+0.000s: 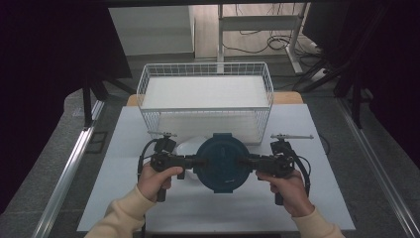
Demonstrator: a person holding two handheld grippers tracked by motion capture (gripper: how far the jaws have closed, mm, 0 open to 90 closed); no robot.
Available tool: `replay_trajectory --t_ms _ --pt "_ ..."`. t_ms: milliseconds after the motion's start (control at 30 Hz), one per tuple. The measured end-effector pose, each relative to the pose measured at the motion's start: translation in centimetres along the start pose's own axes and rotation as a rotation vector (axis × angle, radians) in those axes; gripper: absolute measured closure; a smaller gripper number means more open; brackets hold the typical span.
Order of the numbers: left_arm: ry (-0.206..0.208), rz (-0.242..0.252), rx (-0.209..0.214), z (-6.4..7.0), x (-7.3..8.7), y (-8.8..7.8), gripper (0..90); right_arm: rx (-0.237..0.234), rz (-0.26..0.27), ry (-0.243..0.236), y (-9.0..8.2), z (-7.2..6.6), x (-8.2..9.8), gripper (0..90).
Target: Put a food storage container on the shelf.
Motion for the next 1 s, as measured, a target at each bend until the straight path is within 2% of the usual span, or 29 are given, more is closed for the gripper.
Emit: replay_trajectory --t_ms 167,467,600,1000 --pt "0.023 0.003 -0.008 0.2 -1.1 -0.4 44.6 -0.013 0.003 -0.003 0.2 -0.1 -1.0 38.8" --pt "0.018 0.017 -0.003 0.1 -2.8 -0.7 44.8 -0.017 0.006 -0.011 0.7 -0.7 -2.8 38.9" --pt "0.028 0.028 -0.006 0.3 -4.0 -1.0 44.7 -0.019 0.009 -0.017 0.8 -0.9 -3.6 38.8" --pt "0.041 0.037 -0.002 0.4 -6.0 -1.3 44.7 -0.022 0.018 -0.032 1.2 -1.4 -5.8 38.9"
Point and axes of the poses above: each handheld gripper's, and its own axes: y roughly forward along the jaws, x roughly out of its underside, z roughly to its right, the point moved 8 cm from there along y, roughly forward along the jaws, and after that the axes turned 11 degrees about z, right-handed, at the moved point
